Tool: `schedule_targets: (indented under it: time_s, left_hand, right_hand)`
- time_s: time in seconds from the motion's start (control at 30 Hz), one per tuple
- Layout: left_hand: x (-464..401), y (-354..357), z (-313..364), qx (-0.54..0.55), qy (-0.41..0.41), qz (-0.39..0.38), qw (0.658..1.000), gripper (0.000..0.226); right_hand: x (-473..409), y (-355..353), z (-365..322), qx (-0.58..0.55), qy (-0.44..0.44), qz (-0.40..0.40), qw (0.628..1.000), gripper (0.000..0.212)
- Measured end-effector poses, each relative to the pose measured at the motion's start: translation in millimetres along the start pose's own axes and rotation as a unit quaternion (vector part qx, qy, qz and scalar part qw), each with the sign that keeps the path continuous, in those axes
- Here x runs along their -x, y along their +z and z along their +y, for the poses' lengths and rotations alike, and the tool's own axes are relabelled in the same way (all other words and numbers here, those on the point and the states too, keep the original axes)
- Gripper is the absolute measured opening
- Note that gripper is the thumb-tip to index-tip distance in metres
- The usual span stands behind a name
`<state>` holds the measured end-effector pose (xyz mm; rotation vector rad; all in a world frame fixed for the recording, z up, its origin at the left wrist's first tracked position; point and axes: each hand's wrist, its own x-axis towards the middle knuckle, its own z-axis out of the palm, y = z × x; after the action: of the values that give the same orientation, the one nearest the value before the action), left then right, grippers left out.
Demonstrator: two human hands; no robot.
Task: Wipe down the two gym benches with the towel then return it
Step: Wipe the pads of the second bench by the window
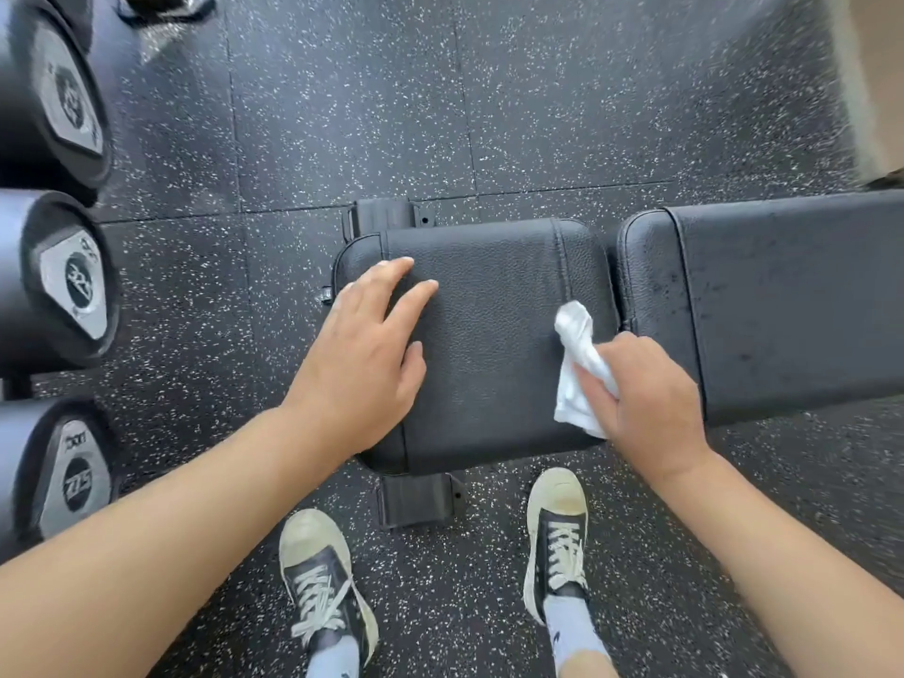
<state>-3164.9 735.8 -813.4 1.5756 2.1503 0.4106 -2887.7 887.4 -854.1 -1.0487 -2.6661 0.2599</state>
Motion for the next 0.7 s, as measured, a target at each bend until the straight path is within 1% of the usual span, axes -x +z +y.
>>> schedule_targets:
  time_s: [0.1, 0.17, 0.23, 0.33, 0.43, 0.5, 0.57, 0.63, 0.7]
  left_hand:
    - [-26, 3, 15, -0.009, -0.016, 0.0, 1.0, 0.059]
    - [-45, 7, 20, -0.025, -0.032, 0.008, 0.999, 0.059]
    - [-64, 11, 20, -0.052, -0.045, 0.011, 0.998, 0.058]
    - [-90, 20, 20, -0.079, -0.078, 0.01, 0.994, 0.053]
    - [-104, 31, 26, -0.088, -0.12, 0.057, 0.987, 0.044]
    - [-106, 38, 29, -0.109, -0.129, 0.093, 0.981, 0.043]
    - [-106, 42, 27, -0.12, -0.128, 0.105, 0.979, 0.043]
    - [-106, 44, 25, -0.124, -0.123, 0.107, 0.979, 0.043]
    - [-108, 43, 26, -0.127, -0.126, 0.111, 0.978, 0.042]
  right_hand:
    - [-28, 15, -25, -0.038, 0.072, 0.034, 0.996, 0.03]
    - [-53, 24, -46, -0.076, 0.129, 0.054, 0.987, 0.024]
    - [-67, 30, -61, -0.097, 0.153, 0.064, 0.981, 0.023]
    - [-46, 27, -62, -0.086, 0.11, 0.065, 0.988, 0.019]
    - [16, 14, -42, -0.09, 0.064, 0.056, 0.992, 0.014]
    - [56, 7, -22, -0.114, 0.074, 0.042, 0.99, 0.017]
    - [74, 3, -8, -0.129, 0.083, 0.024, 0.988, 0.019]
    - [71, 3, -4, -0.11, 0.079, 0.024, 0.99, 0.019]
    - [43, 8, -9, -0.094, 0.098, 0.049, 0.99, 0.016]
